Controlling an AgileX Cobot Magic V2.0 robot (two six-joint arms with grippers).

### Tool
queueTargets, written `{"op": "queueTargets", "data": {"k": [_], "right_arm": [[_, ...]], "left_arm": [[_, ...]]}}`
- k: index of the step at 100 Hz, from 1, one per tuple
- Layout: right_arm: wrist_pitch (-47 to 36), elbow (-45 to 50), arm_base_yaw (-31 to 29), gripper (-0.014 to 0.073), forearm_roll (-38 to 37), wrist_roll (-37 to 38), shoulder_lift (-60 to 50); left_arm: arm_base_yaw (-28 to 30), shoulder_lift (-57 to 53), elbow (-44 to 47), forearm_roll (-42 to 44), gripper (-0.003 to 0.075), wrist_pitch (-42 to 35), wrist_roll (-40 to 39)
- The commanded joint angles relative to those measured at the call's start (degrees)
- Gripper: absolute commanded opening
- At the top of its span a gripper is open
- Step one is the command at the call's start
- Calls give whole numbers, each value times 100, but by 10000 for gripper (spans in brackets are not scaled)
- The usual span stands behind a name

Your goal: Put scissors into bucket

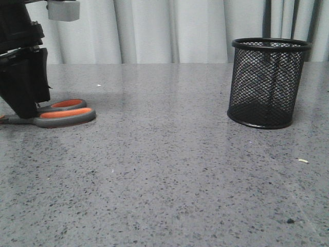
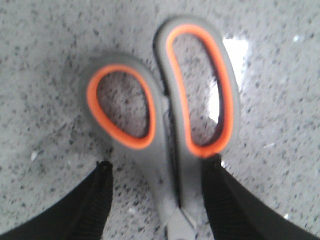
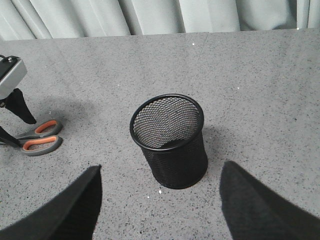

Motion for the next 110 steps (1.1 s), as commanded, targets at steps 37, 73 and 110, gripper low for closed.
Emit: {"op": "queueTargets", "data": {"k": [37,73,110], "right_arm": [[-458,-148,7,446,-6,-58,57],[-458,-148,7,446,-6,-58,57],[-433,-148,106,446,-6,-58,57]], "left_arm": [[-25,-218,-128,-229,377,354,-336],[-25,-499,-128,-51,377,354,-431],[-25,-508,-117,124,380,354,-669]]}}
